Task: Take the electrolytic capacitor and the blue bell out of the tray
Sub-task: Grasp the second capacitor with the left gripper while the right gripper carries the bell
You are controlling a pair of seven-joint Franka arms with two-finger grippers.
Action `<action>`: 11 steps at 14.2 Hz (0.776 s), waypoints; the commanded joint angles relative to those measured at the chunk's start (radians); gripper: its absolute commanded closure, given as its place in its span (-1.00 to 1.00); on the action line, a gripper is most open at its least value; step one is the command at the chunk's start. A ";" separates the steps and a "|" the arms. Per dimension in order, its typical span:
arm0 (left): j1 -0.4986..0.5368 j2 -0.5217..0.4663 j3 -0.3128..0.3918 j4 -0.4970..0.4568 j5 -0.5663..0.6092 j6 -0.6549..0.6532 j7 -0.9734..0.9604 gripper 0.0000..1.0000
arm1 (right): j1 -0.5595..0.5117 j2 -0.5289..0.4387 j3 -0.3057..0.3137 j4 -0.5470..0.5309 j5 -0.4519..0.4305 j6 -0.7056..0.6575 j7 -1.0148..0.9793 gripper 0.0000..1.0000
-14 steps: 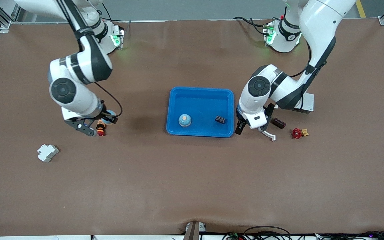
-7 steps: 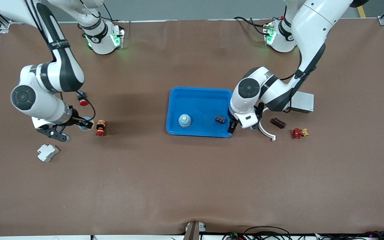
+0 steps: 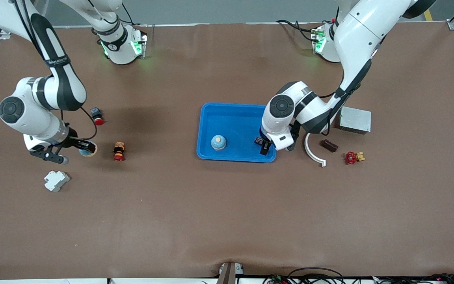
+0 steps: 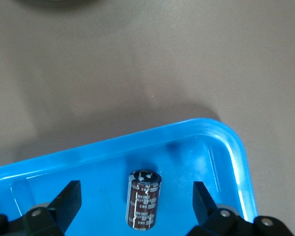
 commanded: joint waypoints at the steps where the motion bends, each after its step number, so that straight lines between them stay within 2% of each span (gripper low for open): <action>1: -0.027 0.032 0.007 0.028 0.029 -0.004 -0.059 -1.00 | -0.049 -0.002 0.021 -0.023 0.001 0.007 -0.047 1.00; 8: -0.041 0.080 0.007 0.047 0.141 -0.004 -0.176 -1.00 | -0.057 0.145 0.019 -0.026 0.001 0.126 -0.051 1.00; 9: -0.041 0.080 0.007 0.051 0.148 -0.004 -0.181 -0.85 | -0.055 0.158 0.019 -0.026 0.001 0.140 -0.051 1.00; 11: -0.041 0.080 0.006 0.059 0.148 -0.005 -0.181 0.02 | -0.054 0.172 0.019 -0.026 0.001 0.160 -0.051 1.00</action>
